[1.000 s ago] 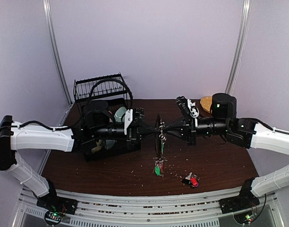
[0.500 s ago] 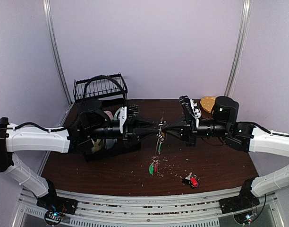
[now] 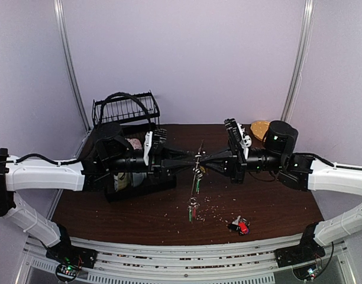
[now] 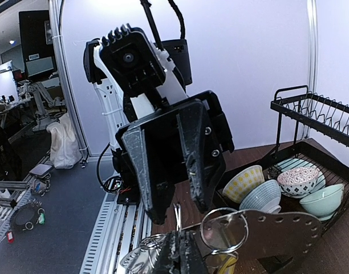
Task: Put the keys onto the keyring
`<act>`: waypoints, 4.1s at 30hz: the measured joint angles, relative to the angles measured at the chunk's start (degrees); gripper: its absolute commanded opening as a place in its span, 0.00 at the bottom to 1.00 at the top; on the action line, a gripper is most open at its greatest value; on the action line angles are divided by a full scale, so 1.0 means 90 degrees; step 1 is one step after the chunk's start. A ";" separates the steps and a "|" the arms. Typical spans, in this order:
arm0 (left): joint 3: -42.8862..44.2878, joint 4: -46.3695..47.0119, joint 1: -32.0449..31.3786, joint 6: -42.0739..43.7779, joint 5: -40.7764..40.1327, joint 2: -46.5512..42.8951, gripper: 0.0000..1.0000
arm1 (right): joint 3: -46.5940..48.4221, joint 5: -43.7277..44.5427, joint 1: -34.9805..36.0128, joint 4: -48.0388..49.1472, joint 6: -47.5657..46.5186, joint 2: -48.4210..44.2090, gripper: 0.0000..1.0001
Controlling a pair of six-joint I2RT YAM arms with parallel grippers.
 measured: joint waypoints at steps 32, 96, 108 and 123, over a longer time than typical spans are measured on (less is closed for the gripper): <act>0.0087 -0.0843 -0.0017 -0.0172 -0.0811 0.0066 0.00 | 0.0095 0.0066 -0.0061 -0.0563 -0.0381 0.0141 0.43; 0.1331 -0.4643 0.0005 0.0984 -0.1443 -0.0097 0.20 | 0.1183 0.0554 0.0129 -0.2458 -0.2191 0.1066 0.00; 0.1331 -0.4702 0.0007 0.0971 -0.1207 -0.0085 0.00 | 0.1183 0.0527 0.0129 -0.2436 -0.2186 0.1061 0.00; 0.0986 -0.3959 0.0034 0.0556 -0.1311 -0.0083 0.05 | 0.1183 0.0583 0.0070 -0.2433 -0.2079 0.1061 0.00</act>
